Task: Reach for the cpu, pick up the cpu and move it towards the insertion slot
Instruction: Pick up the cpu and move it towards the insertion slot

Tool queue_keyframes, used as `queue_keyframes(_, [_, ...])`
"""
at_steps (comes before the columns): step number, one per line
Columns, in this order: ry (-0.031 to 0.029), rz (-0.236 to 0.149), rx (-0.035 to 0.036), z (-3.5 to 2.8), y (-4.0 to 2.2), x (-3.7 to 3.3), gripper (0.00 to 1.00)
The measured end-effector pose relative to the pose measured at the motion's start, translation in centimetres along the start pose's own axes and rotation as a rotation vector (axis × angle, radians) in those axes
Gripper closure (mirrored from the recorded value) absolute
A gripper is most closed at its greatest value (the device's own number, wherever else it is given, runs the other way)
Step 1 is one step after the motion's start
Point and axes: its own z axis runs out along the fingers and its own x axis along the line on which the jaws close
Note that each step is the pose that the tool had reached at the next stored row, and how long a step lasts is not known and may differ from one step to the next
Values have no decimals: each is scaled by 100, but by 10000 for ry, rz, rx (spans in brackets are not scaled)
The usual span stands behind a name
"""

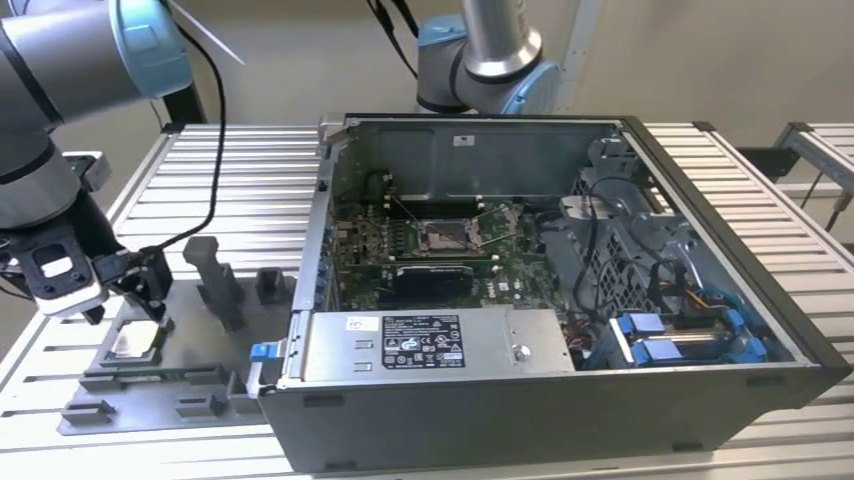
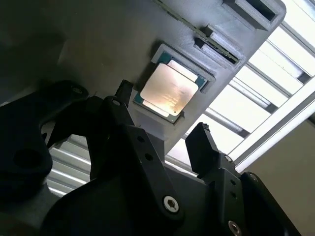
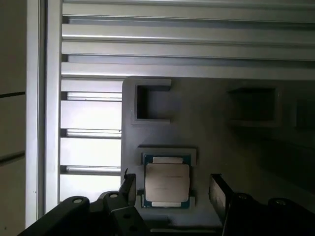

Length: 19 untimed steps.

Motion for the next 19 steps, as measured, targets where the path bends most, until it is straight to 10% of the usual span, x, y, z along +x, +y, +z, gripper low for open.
queue_keyframes(19, [-2, 22, 0, 296, -81, 21, 0])
